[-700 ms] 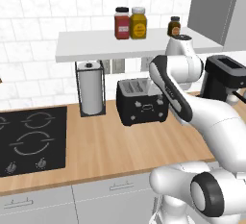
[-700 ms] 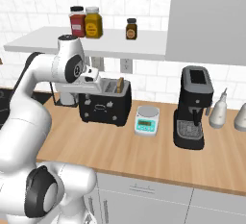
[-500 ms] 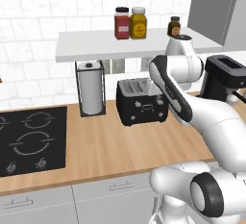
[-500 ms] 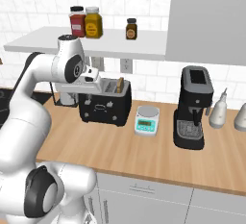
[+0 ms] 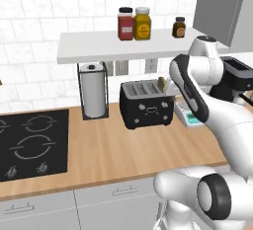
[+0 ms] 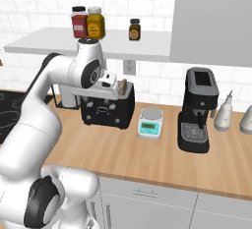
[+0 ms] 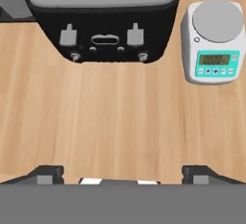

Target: Start the toaster. Once the lever pops up, take the bread to the plate on the dining counter.

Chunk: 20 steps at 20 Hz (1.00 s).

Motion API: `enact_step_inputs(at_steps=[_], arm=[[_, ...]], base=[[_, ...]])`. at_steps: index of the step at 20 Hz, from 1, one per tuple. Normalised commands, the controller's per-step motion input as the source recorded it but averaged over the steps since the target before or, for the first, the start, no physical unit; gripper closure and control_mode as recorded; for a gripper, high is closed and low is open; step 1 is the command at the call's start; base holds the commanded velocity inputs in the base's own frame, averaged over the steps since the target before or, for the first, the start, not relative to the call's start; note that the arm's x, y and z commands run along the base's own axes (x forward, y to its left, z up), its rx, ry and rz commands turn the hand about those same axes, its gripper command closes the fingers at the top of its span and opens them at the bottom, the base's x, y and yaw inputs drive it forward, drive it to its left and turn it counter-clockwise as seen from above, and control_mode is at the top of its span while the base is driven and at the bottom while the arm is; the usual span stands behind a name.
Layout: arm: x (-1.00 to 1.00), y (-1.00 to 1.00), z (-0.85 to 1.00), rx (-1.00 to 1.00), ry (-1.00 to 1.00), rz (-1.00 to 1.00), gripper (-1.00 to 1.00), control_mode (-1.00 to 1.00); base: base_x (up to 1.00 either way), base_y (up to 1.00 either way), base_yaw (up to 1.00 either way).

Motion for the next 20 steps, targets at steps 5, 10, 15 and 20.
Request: enact_step_inputs(at_steps=[5, 10, 15, 20], arm=[[0.09, -0.38, -0.09, 0.07, -0.08, -0.03, -1.00, -1.00], [0.26, -0.15, -0.37, 0.00, -0.10, -0.02, -1.00, -1.00], [0.32, -0.03, -0.41, 0.00, -0.06, -0.01, -1.00, -1.00], [0.41, 0.00, -0.40, 0.02, -0.04, 0.00, -1.00, -1.00]], base=[[0.00, 0.00, 0.00], [0.00, 0.00, 0.00], [0.00, 0.00, 0.00], [0.00, 0.00, 0.00]])
